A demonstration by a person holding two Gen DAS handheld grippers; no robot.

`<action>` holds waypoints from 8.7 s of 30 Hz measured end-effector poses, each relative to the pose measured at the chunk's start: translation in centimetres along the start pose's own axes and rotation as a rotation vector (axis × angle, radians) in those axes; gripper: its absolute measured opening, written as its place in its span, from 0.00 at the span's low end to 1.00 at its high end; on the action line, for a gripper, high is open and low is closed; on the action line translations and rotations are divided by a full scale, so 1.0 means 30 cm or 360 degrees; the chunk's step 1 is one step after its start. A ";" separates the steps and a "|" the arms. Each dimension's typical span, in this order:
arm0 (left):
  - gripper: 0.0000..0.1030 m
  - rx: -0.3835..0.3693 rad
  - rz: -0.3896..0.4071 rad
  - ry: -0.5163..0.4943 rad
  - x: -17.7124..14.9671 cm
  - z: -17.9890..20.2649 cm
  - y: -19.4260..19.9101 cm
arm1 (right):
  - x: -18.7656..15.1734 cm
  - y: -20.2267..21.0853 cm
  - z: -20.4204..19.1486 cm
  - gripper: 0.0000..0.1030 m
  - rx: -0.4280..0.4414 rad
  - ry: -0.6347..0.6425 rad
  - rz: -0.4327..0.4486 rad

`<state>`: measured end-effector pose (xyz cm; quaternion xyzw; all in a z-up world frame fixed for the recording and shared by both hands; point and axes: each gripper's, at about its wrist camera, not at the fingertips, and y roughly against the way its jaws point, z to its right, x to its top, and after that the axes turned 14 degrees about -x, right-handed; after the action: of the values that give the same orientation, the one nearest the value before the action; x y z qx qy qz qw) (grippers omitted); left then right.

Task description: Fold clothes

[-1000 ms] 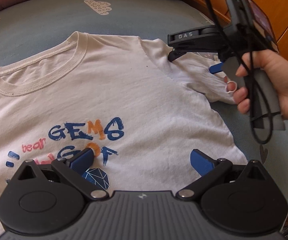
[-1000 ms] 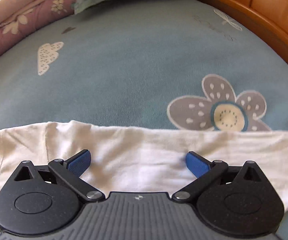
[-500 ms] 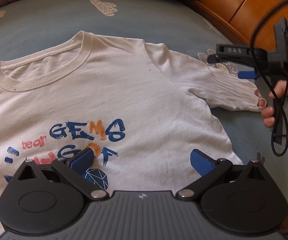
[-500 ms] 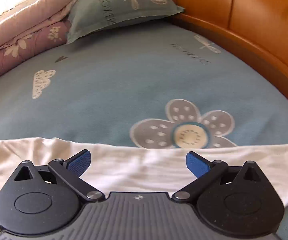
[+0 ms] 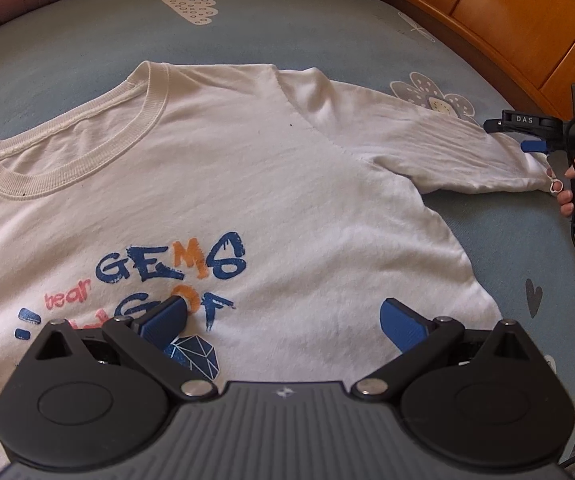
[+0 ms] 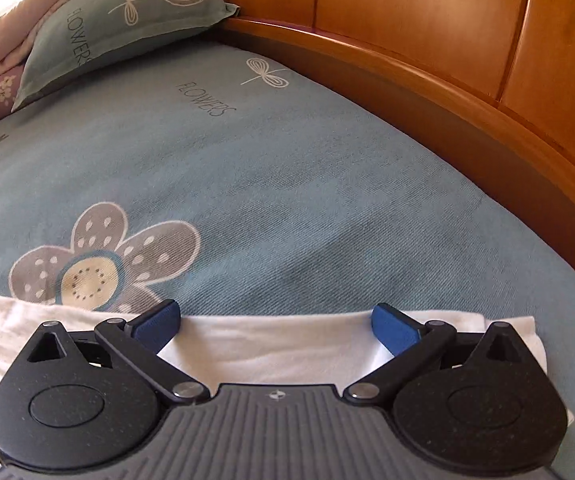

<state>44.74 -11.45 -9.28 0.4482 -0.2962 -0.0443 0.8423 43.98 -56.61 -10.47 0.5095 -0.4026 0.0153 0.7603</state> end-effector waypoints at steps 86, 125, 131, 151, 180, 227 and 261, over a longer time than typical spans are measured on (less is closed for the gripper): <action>0.99 0.0173 0.0309 0.0558 -0.308 -0.255 0.472 | -0.629 0.675 -0.607 1.00 0.0832 0.1300 0.0088; 0.99 0.0186 0.0424 0.0536 0.139 -0.605 0.260 | -0.683 0.677 -0.580 1.00 0.0790 0.1118 0.0226; 0.99 0.0262 0.0444 0.0544 0.231 -0.651 0.233 | -0.687 0.679 -0.575 1.00 0.0795 0.1108 0.0245; 0.99 0.0214 -0.0111 -0.0074 -0.393 -0.080 0.473 | -0.803 0.925 -0.530 1.00 0.1420 0.1761 0.0403; 0.99 0.0217 -0.0227 -0.0457 -0.616 0.039 0.444 | -0.793 0.879 -0.411 1.00 0.1318 0.1861 0.0396; 0.99 0.0346 0.0014 0.0021 -0.364 -0.369 0.394 | -0.870 0.807 -0.391 1.00 0.1445 0.2018 0.0257; 0.99 0.0277 -0.0254 -0.0033 -0.532 -0.205 0.463 | -0.872 0.799 -0.393 1.00 0.1446 0.1972 0.0263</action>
<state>32.30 6.71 -8.37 0.5414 -0.2711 -0.0901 0.7908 22.95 -25.70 -10.48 0.6383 0.1053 0.5182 0.5594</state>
